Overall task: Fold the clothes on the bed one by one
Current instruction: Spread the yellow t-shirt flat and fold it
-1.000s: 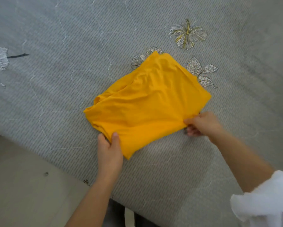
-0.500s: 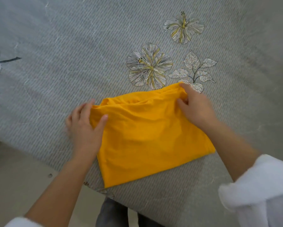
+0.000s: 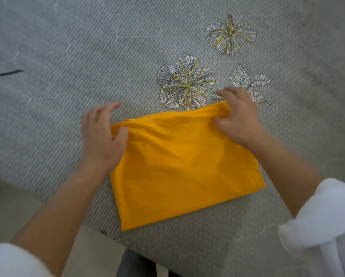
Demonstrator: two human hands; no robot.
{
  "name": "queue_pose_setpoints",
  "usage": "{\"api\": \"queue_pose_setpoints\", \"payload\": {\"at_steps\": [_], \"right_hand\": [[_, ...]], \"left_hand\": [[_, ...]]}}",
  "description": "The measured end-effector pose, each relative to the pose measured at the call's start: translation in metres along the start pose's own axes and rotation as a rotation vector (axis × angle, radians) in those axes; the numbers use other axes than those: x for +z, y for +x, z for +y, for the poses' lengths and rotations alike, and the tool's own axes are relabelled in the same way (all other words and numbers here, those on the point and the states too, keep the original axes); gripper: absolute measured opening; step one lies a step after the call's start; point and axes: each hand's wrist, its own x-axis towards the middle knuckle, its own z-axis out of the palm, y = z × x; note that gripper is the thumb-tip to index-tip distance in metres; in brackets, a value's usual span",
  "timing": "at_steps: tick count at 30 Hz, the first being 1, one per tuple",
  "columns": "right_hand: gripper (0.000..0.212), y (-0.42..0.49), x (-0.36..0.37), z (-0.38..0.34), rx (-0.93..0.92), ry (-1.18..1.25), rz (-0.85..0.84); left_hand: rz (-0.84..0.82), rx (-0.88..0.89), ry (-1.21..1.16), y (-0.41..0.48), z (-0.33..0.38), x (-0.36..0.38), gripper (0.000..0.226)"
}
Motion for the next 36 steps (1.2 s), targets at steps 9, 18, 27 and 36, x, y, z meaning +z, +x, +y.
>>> {"api": "queue_pose_setpoints", "payload": {"at_steps": [9, 18, 27, 36], "right_hand": [[0.018, 0.000, -0.002, -0.011, -0.114, -0.390, -0.336], [0.037, -0.112, -0.057, -0.023, 0.150, 0.016, -0.120], [0.016, -0.286, -0.131, -0.049, 0.451, 0.391, 0.130], [0.010, -0.445, -0.173, -0.038, 0.638, 0.561, 0.472]], "left_hand": [[-0.426, -0.034, 0.179, 0.015, 0.017, 0.012, 0.036], [-0.616, 0.126, 0.107, -0.029, 0.069, -0.055, 0.011], [-0.740, 0.533, 0.172, -0.089, 0.159, -0.128, 0.014], [-0.928, 0.956, 0.302, -0.163, 0.281, -0.123, 0.013]]}}
